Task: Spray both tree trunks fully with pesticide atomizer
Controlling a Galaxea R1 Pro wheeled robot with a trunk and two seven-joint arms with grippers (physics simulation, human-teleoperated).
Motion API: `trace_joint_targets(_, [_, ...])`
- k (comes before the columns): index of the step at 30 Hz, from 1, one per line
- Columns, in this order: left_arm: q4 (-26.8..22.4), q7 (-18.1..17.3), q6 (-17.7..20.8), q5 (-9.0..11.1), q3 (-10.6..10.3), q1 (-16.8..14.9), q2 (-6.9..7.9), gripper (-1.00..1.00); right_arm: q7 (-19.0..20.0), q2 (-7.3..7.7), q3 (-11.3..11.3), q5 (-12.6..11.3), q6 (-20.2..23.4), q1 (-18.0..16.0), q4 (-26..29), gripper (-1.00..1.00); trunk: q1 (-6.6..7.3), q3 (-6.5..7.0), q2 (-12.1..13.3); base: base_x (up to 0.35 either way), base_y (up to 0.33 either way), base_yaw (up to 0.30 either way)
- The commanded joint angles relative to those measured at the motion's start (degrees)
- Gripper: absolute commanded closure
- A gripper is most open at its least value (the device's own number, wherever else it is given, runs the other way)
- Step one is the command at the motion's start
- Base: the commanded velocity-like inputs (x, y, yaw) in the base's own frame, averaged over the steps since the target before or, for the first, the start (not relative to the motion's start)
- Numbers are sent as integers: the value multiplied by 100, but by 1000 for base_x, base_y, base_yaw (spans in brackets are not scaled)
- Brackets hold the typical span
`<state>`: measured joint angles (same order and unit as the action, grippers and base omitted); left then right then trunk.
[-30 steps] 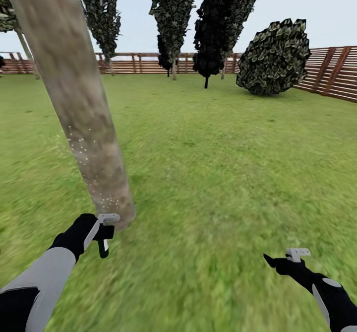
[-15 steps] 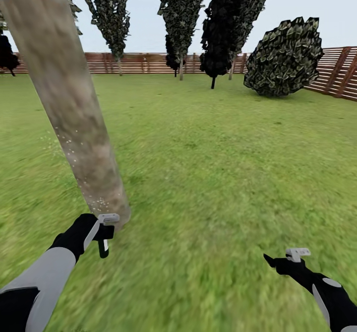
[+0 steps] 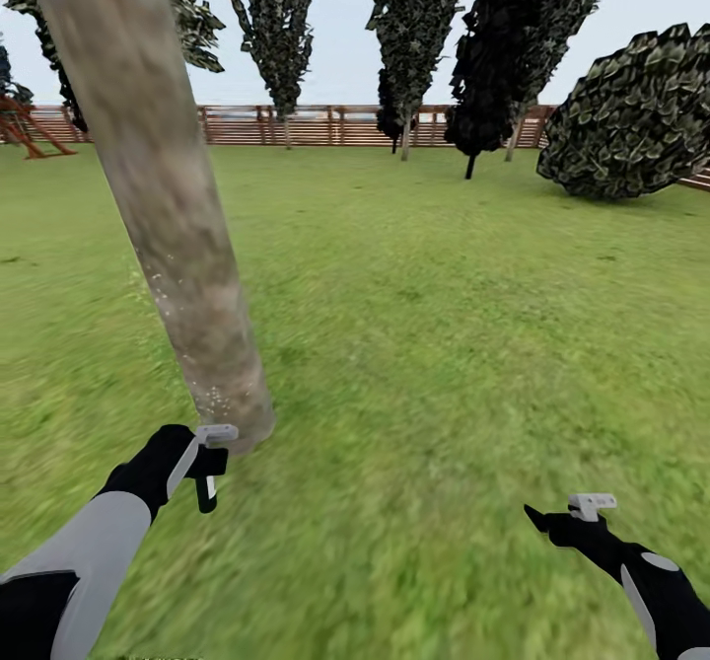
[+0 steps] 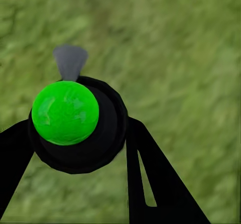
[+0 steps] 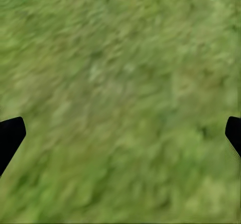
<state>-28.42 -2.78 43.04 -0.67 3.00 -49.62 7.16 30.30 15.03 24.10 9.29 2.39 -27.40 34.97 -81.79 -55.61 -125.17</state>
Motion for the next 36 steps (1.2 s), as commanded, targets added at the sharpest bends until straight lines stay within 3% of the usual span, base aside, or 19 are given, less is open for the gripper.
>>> trace_joint_targets(1, [-6, -22, 29, -12, 25, -4, -4, 100, 46, -6, 37, 48, 25, -3, 9, -100, 0, -5, -2, 115, -265, 277])
trace_joint_targets(16, [2, -21, 29, -12, 23, -4, -4, 100, 47, -1, 33, 50, 25, -3, 9, -100, 0, -5, -2, 118, -283, 277])
trace_joint_targets(18, [1, -20, 29, -31, 23, -4, -55, 100, 48, -2, 33, 48, 25, -3, 9, -100, 0, -5, -2, 122, -297, 277])
trace_joint_targets(29, [-3, -17, 29, -57, 25, -4, -109, 100, 48, -5, 33, 48, 25, -3, 9, -100, 0, -5, -2, 139, -297, 46])
trace_joint_targets(36, [4, -19, 25, -38, 22, -4, -140, 100, 53, -2, 33, 48, 25, -3, 9, -100, 0, -5, -2, 108, -256, 247])
